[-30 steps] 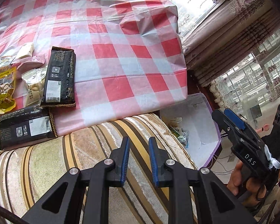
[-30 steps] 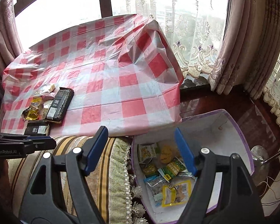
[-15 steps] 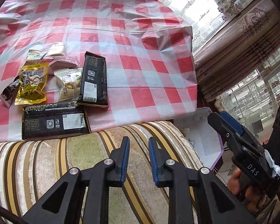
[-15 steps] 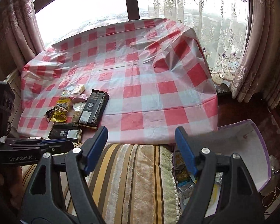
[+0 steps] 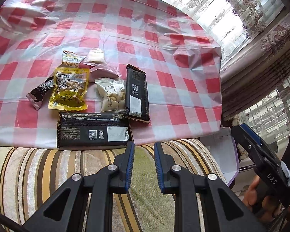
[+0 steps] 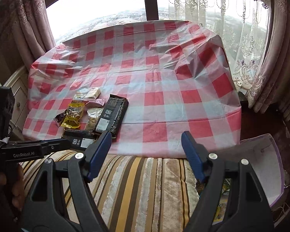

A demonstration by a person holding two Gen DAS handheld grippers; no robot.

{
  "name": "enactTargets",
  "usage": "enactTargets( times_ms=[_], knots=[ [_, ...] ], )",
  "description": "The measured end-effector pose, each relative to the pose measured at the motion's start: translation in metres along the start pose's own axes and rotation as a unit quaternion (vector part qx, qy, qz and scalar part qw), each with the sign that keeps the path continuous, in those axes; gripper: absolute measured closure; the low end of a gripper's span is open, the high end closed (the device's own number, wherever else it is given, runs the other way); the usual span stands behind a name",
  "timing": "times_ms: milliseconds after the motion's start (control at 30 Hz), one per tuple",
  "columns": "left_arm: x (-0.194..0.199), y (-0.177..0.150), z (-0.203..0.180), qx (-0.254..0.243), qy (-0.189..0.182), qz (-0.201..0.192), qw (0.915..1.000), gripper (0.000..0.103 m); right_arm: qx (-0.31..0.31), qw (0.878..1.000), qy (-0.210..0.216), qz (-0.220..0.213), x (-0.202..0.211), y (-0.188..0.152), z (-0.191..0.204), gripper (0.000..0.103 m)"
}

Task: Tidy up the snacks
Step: 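Move both open tools back over the remaining snacks on the table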

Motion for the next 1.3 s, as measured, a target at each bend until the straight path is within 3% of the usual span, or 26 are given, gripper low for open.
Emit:
enactTargets(
  times_ms=[500, 1300],
  knots=[
    [0.008, 0.016, 0.035, 0.032, 0.013, -0.019, 0.9992, 0.081, 0.022, 1.000, 0.010, 0.009, -0.017, 0.014, 0.023, 0.026],
    [-0.005, 0.045, 0.072, 0.059, 0.017, -0.017, 0.9979, 0.081, 0.021, 0.999, 0.015, 0.045, -0.054, 0.014, 0.033, 0.026]
  ],
)
Point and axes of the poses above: each gripper's, at about its wrist camera, not at the fingertips, and x roughly against the way its jaws point, z to its left, y to its top, the point moved 10 cm from there along -x, roughly the way its jaws point, and after that the axes turned 12 degrees about x, right-handed, at the moved point
